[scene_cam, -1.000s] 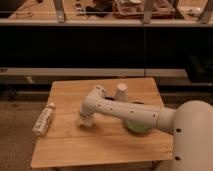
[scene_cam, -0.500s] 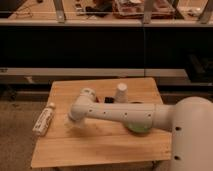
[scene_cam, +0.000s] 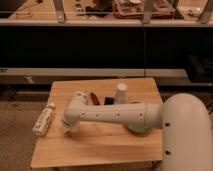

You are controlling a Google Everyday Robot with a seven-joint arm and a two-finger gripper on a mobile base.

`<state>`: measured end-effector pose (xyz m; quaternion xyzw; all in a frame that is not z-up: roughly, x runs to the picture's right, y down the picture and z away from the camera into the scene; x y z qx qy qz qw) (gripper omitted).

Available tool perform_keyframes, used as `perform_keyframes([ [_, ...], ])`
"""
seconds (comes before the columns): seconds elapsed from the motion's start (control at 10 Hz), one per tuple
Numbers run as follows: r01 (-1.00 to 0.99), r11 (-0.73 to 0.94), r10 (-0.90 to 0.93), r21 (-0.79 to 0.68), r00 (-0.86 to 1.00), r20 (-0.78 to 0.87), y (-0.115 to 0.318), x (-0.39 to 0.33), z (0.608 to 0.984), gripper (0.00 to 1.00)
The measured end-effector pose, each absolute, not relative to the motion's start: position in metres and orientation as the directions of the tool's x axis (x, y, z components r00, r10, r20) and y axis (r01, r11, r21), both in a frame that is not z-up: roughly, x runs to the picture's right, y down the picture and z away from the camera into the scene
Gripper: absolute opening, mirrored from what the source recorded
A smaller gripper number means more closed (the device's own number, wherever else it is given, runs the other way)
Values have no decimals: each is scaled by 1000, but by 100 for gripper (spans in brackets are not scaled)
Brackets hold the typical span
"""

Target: Wipe the white sponge on the table

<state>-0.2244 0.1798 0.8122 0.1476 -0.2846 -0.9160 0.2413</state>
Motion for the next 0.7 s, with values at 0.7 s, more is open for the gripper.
perform_keyframes([
  [0.7, 316, -744, -484, 589, -862, -149, 154, -268, 832, 43],
])
